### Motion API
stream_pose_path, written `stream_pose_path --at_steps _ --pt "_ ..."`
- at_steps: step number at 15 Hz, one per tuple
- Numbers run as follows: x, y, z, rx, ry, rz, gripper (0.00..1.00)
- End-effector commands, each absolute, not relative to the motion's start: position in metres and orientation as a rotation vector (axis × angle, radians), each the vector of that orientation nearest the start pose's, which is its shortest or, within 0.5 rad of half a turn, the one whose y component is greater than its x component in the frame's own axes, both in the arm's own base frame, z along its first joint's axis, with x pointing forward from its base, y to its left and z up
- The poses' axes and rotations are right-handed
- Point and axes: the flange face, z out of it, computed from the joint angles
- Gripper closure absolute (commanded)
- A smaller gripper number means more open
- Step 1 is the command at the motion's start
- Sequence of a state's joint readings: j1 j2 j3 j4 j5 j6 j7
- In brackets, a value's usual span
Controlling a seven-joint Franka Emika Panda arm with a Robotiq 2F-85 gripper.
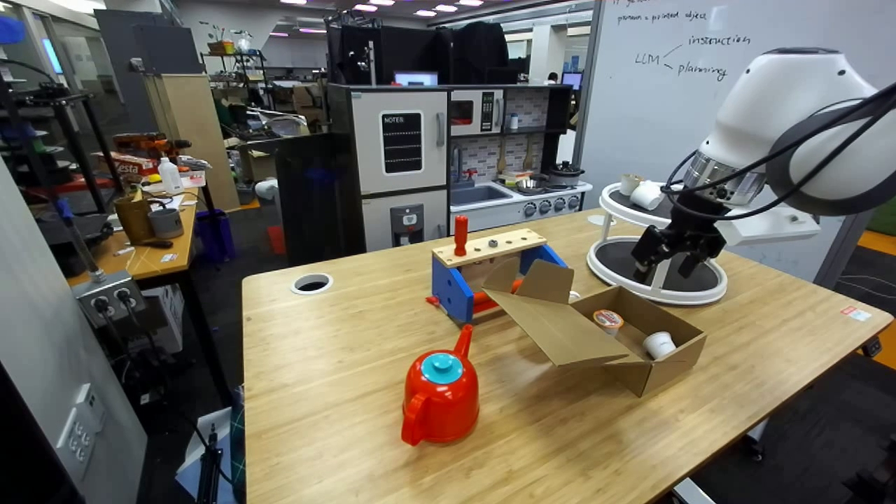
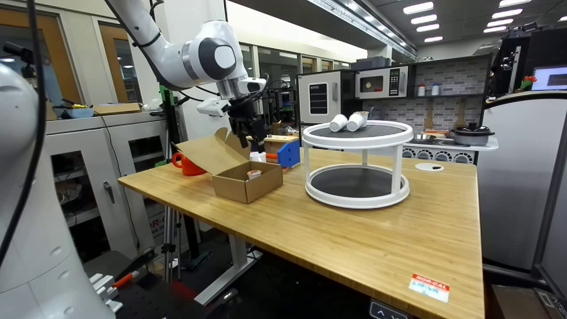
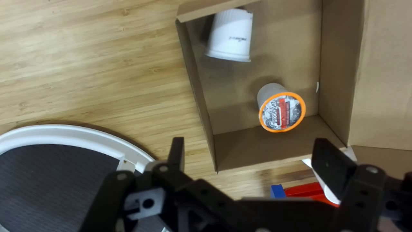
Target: Take two cans from the stand, put them in the box then put one back on the stand
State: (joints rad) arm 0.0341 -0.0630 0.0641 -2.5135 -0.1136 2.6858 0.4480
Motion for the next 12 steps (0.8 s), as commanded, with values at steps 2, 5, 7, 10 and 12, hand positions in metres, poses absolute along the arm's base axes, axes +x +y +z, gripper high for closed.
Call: stream_pose_path --at_steps 2,5,7,10,12 --pt "0.482 0.070 0.333 -3.096 0.272 -0.369 0.00" --pt "0.485 0.081 0.334 -3.098 0.214 -0.372 0.00" --pt "0.487 0.081 0.333 -3.103 0.198 -0.374 0.00" --pt "0.494 0.073 0.327 -3.124 0.193 -0.362 0.00" --pt "0.500 0.067 0.324 -3.180 0.173 -0.319 0.00"
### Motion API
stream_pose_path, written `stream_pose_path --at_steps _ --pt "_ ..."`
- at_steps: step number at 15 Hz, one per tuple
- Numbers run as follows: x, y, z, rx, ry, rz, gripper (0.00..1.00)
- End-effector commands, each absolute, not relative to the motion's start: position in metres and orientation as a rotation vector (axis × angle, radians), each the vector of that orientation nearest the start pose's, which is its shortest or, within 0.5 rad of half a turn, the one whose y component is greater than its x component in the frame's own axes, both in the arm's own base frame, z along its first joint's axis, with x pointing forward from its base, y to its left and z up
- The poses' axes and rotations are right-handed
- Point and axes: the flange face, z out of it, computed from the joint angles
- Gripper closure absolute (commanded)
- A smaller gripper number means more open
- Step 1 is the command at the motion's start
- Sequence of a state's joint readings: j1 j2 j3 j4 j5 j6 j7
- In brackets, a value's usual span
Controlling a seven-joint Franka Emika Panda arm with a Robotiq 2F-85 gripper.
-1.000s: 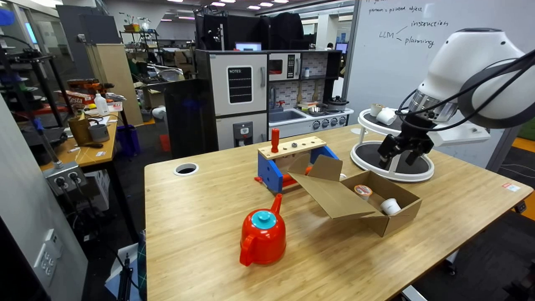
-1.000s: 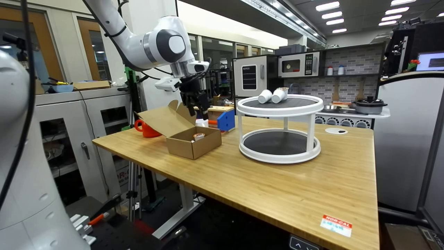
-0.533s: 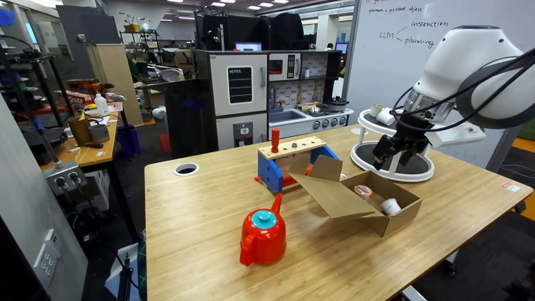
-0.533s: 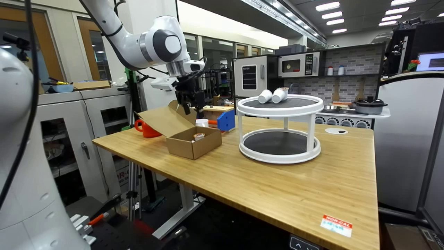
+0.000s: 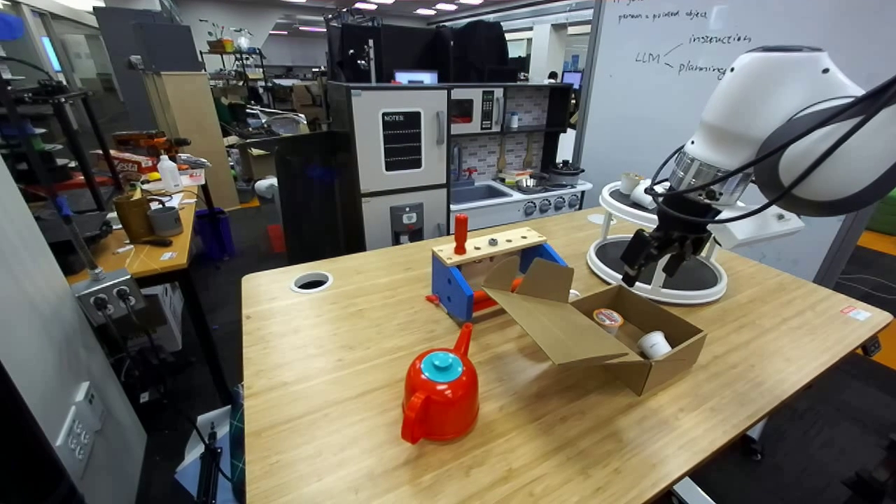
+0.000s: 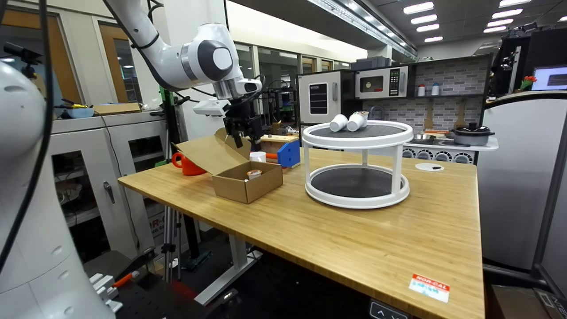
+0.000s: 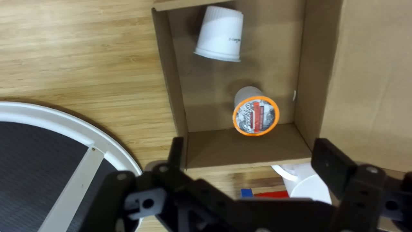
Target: Take two cans from the stand, put them in the box then put one back on the stand
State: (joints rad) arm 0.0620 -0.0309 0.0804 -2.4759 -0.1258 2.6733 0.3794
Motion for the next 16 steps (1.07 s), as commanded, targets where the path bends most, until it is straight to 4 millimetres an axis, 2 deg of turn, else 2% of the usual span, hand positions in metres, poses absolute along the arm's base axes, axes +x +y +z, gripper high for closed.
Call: stream_pose_path --at_steps 1,4,6,9,16 --pt "0.505 0.067 0.327 -3.197 0.152 -0.308 0.00" --pt "0.518 0.080 0.339 -3.220 0.061 -0.329 0.00" --pt "0.519 0.093 0.341 -3.228 0.001 -0.318 0.00" --pt "0.511 0.104 0.329 -3.257 -0.053 -0.257 0.00" --pt "0.510 0.107 0.310 -3.268 -0.067 -0.165 0.00"
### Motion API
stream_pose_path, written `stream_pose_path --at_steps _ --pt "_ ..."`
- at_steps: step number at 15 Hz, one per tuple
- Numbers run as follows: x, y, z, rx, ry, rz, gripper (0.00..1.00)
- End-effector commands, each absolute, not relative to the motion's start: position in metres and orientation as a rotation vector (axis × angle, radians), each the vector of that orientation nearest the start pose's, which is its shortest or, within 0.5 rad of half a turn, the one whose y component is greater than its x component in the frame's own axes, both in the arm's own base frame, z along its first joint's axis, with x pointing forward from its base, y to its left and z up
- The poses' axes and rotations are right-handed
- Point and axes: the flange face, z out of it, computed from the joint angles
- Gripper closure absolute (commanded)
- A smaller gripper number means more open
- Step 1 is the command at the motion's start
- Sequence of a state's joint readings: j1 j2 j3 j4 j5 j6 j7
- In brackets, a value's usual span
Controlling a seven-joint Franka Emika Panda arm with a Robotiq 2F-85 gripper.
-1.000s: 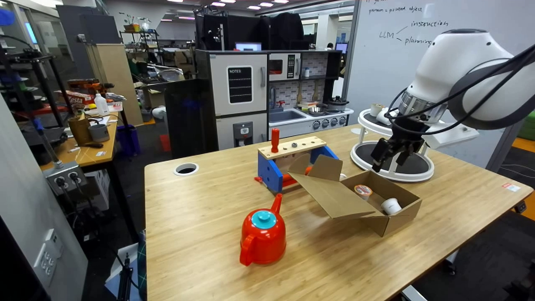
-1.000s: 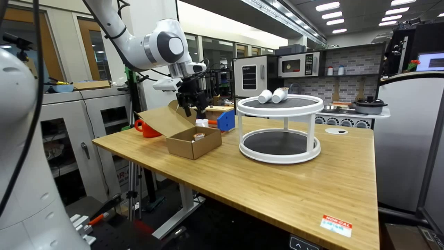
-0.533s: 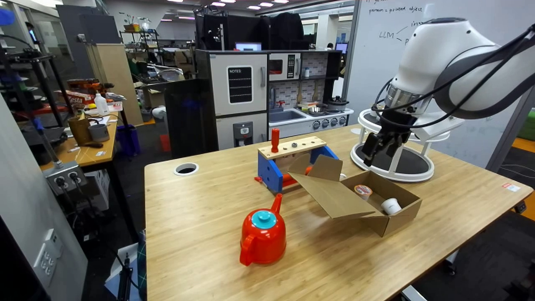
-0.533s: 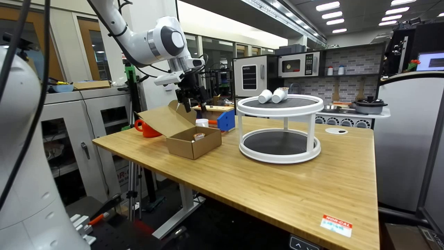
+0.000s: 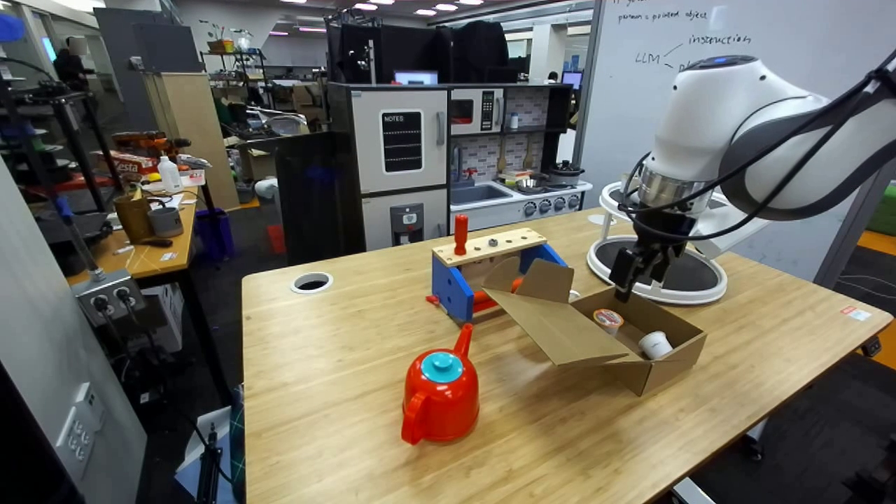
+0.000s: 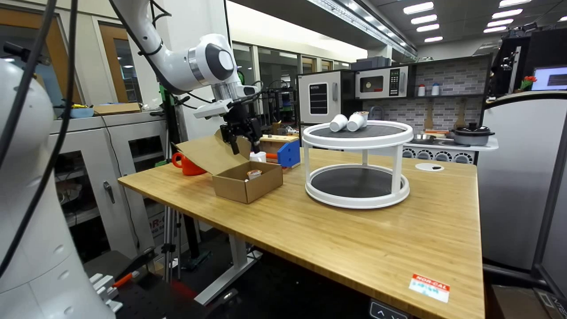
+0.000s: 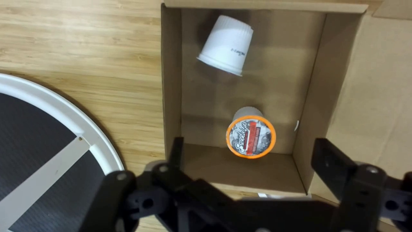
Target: Take two cans from the stand, put them in the box then put one back on the stand
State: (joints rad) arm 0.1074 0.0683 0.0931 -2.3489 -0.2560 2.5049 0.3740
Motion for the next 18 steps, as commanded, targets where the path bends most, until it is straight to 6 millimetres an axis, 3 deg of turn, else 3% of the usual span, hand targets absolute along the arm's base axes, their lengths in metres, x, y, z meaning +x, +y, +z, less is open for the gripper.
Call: stream_pose_path --at_steps 1,10,18 --pt "0.510 0.109 0.310 -3.253 -0.075 -0.152 0.00" --pt "0.513 0.121 0.296 -3.164 -0.222 -0.099 0.00" --pt "0.544 0.099 0.287 -3.176 -0.246 -0.099 0.00"
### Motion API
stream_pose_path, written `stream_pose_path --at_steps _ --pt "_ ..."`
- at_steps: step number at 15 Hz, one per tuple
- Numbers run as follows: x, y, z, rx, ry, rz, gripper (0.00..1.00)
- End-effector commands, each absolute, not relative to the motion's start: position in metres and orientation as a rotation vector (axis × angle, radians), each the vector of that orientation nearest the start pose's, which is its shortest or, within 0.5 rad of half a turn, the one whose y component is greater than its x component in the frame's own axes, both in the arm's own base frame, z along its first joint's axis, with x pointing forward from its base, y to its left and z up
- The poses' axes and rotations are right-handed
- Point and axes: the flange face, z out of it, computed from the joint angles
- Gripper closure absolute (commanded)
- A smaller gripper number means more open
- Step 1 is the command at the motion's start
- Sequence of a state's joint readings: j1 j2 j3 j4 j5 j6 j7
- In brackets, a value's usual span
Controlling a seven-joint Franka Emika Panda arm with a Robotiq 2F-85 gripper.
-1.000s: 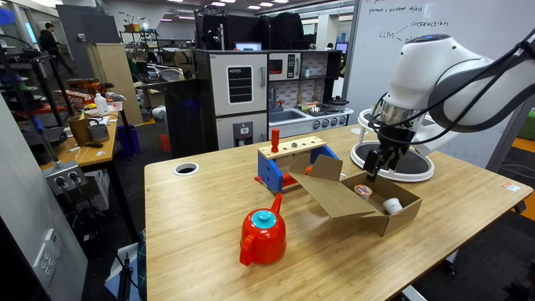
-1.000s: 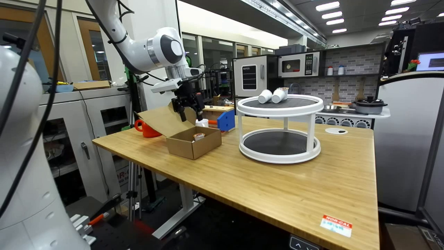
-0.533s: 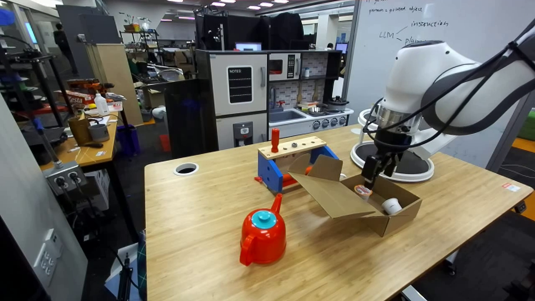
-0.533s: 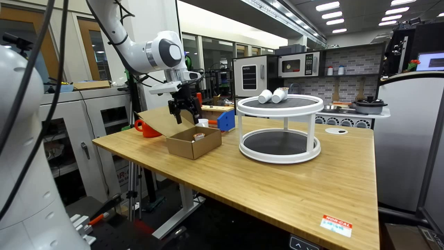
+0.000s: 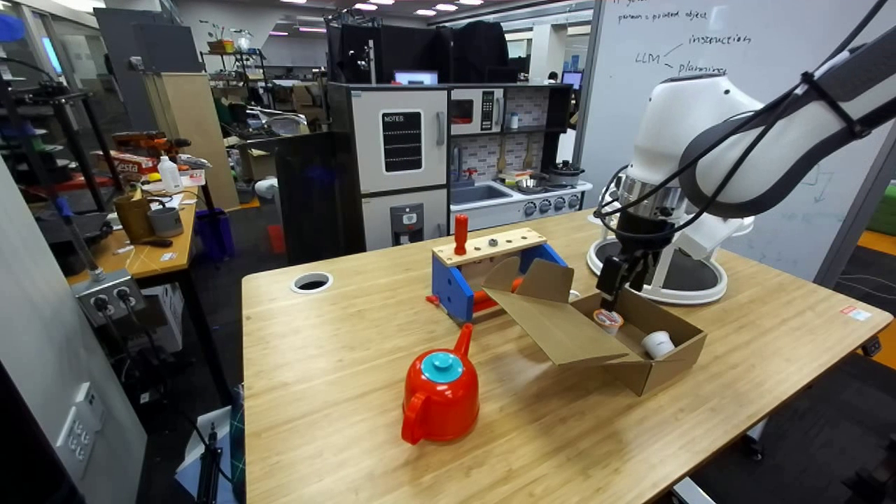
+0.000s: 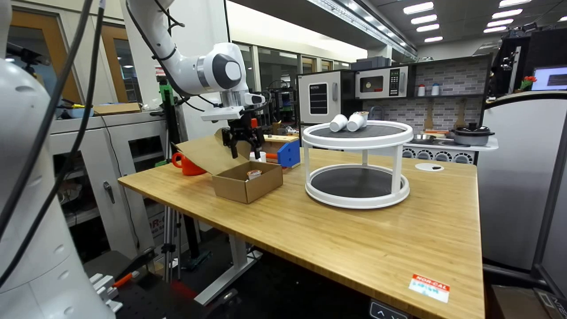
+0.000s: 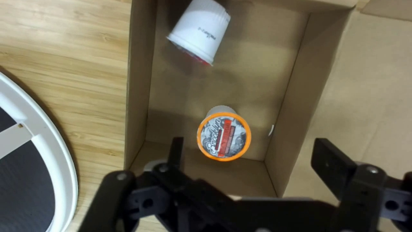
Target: Take two cans from the stand, put them in the box then put one back on the stand
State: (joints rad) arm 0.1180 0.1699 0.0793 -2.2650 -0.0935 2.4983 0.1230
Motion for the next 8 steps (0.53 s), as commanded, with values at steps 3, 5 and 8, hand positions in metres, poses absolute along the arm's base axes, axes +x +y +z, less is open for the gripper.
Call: stream_pose_path --at_steps 3,5,8 --pt "0.547 0.095 0.282 -3.181 -0.234 -0.081 0.00" --pt "0.546 0.097 0.277 -3.181 -0.235 -0.060 0.00" --pt "0.543 0.098 0.273 -3.183 -0.240 -0.039 0.00"
